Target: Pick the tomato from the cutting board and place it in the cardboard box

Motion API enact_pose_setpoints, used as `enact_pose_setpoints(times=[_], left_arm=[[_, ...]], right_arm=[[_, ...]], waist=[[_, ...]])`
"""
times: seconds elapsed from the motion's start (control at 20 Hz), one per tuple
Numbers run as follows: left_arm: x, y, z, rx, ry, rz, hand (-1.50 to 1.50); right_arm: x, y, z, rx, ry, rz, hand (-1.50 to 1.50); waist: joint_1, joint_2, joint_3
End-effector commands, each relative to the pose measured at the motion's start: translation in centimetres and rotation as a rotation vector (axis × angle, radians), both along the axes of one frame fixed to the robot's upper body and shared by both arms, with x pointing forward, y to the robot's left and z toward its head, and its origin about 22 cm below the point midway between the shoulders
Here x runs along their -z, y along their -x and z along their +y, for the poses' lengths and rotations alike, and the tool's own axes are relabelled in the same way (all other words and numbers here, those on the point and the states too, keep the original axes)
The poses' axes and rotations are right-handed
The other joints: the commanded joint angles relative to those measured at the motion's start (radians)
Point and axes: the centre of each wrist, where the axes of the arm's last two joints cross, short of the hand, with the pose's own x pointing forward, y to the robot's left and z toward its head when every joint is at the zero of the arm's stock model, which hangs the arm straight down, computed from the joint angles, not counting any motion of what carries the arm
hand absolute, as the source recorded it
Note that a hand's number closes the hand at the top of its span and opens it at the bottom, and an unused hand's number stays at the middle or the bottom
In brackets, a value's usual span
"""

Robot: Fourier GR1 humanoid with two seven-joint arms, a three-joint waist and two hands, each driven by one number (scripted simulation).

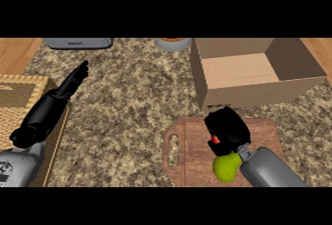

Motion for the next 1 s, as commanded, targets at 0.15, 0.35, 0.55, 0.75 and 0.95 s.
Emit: enact_pose_setpoints(times=[0.15,0.35,0.55,0.75,0.95], left_arm=[[1.3,0.4,-0.6,-0.012,0.039,0.05,0.0],[1.1,0.1,-0.4,-0.002,0.028,0.045,0.0],[0.7,0.2,0.5,-0.029,0.046,0.05,0.0],[0.7,-0.2,1.5,-0.043,0.05,0.044,0.0],[0.1,0.0,-0.3,-0.035,0.035,0.051,0.0]], right_arm=[[-0.7,3.0,3.0,-0.477,-0.136,0.024,1.5],[-0.9,7.0,5.4,-0.915,-0.302,0.103,1.5],[-5.0,5.8,1.9,-1.049,-0.354,-0.031,1.5],[-8.3,6.7,0.6,-1.041,-0.456,-0.105,1.5],[-13.0,4.2,-3.2,-0.861,-0.607,-0.187,1.5]], waist=[[0.009,0.012,-0.021],[0.007,0.016,-0.02],[-0.012,0.009,-0.021],[-0.019,0.009,-0.022],[-0.026,0.01,-0.022]])
